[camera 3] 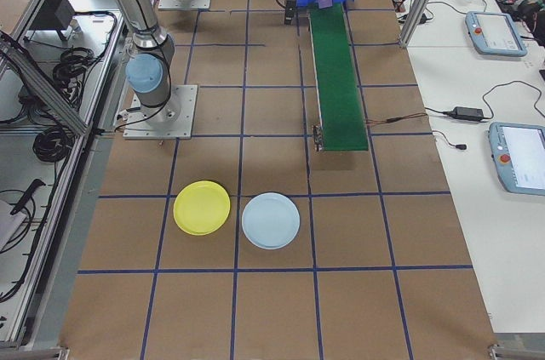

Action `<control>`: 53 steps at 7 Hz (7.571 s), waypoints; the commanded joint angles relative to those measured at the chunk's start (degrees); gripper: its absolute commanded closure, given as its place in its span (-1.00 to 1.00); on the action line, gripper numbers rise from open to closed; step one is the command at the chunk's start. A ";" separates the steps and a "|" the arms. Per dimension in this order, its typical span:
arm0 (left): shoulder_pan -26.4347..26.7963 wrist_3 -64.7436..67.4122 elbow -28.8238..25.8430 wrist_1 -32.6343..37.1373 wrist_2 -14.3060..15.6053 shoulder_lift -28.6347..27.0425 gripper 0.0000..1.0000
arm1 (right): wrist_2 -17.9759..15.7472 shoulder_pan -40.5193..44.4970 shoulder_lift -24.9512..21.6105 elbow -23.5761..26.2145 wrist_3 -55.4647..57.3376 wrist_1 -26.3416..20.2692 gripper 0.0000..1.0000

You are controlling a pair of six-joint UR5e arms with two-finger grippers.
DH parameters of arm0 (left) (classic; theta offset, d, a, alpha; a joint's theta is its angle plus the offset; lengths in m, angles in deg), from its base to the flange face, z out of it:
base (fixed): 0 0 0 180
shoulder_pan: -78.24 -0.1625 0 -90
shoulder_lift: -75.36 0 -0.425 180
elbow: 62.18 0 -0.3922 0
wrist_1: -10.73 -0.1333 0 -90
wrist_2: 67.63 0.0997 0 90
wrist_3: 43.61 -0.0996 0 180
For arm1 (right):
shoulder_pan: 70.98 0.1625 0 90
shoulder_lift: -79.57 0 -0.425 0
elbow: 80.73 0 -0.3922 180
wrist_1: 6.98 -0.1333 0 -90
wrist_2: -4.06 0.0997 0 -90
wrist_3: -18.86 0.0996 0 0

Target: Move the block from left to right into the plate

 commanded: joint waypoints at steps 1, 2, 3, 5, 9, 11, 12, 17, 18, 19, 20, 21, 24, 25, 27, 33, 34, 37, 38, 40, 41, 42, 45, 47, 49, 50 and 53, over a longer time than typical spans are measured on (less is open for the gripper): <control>0.02 0.79 0.48 0.27 0.34 1.48 -1.00 | -0.03 0.00 0.00 0.00 -0.09 -0.05 -1.00; 0.02 0.53 0.31 1.06 0.43 3.67 -1.00 | 0.06 -0.09 0.00 0.00 0.00 0.04 -1.00; -0.07 0.26 -0.74 4.90 0.69 6.57 -1.00 | -0.03 -0.18 0.00 0.00 0.00 -0.05 -1.00; -5.83 -0.87 -1.01 8.61 1.83 11.32 -1.00 | -0.20 -0.44 0.00 0.00 -0.09 -0.05 -1.00; -12.98 -17.34 -1.54 4.78 2.01 6.61 -1.00 | -0.12 -3.50 0.00 0.00 -0.18 -0.49 -1.00; -15.36 -24.51 -1.62 -0.76 1.66 1.53 -1.00 | -0.11 -3.86 0.00 0.00 -0.18 -0.14 -1.00; -15.71 -25.48 -1.54 -2.86 1.49 -0.50 -1.00 | 0.15 -5.52 0.00 -0.09 -0.61 -0.14 -1.00; -15.98 -25.14 0.65 -2.36 1.22 -6.76 -1.00 | 0.15 -15.19 3.48 -0.44 -12.65 0.65 -1.00; -15.98 -25.14 1.35 -2.36 1.13 -6.59 -1.00 | 0.32 -17.21 6.12 -0.27 -15.88 6.31 -1.00; -15.98 -25.14 1.10 -2.44 1.31 -6.50 -0.60 | 0.85 -17.40 9.28 0.08 -17.65 9.76 -1.00; -15.98 -25.57 0.14 -2.10 1.83 -5.37 0.13 | 1.03 -17.84 14.27 0.00 -17.93 21.02 -1.00; -15.98 -25.06 0.04 -1.75 1.75 -2.66 0.33 | 1.11 -17.84 17.54 -0.09 -19.67 25.05 -1.00; -13.79 -18.75 -0.48 7.55 0.70 9.90 0.34 | 0.33 -18.63 18.63 1.66 -30.28 25.88 -1.00; -10.21 -13.85 -0.48 7.23 -1.83 10.37 0.33 | 1.02 -19.07 18.54 1.84 -32.76 25.97 -1.00; -4.23 -1.46 -0.40 6.17 -4.74 8.80 0.33 | 1.20 -19.16 18.98 1.93 -38.73 29.01 -1.00; -0.33 4.66 -0.31 -9.04 -5.73 -3.52 -1.00 | 8.38 -20.57 18.72 5.62 -43.38 37.56 -1.00; -0.33 4.57 -0.31 -8.43 -4.77 -1.51 -1.00 | 9.02 -20.83 18.98 6.32 -51.42 37.65 -1.00; -0.60 4.04 -0.57 12.58 1.39 14.71 -1.00 | 8.94 -22.32 18.54 6.85 -64.00 37.13 -1.00; -0.77 4.04 -0.66 19.55 5.40 19.29 -1.00 | 10.94 -22.32 19.07 6.85 -66.68 34.52 -1.00; -0.51 4.30 0.56 27.58 5.44 23.19 -1.00 | 19.72 -22.41 19.25 7.03 -83.06 33.52 -0.99; -0.42 4.13 1.18 27.79 5.70 23.99 -1.00 | 21.14 -22.33 19.42 7.90 -94.20 33.52 -0.97; -0.51 2.91 1.10 27.79 6.57 24.00 -1.00 | 22.72 -22.32 21.25 8.69 -102.49 33.61 -0.92; -1.73 2.20 1.18 27.53 7.46 24.79 -1.00 | 28.01 -22.33 23.64 8.43 -111.68 36.06 -1.00; -4.19 1.93 1.27 27.26 7.20 24.61 -1.00 | 27.92 -22.24 23.82 8.87 -113.03 36.34 -1.00; -4.82 2.45 1.80 27.18 7.19 24.44 -1.00 | 28.01 -22.24 24.08 9.49 -112.68 36.34 -1.00; -4.82 2.55 1.80 27.17 7.20 24.61 -1.00 | 29.92 -22.24 24.86 9.49 -112.85 36.42 -1.00; -4.64 2.28 2.41 27.00 7.11 24.79 -1.00 | 30.03 -22.24 25.75 8.79 -112.76 36.51 -1.00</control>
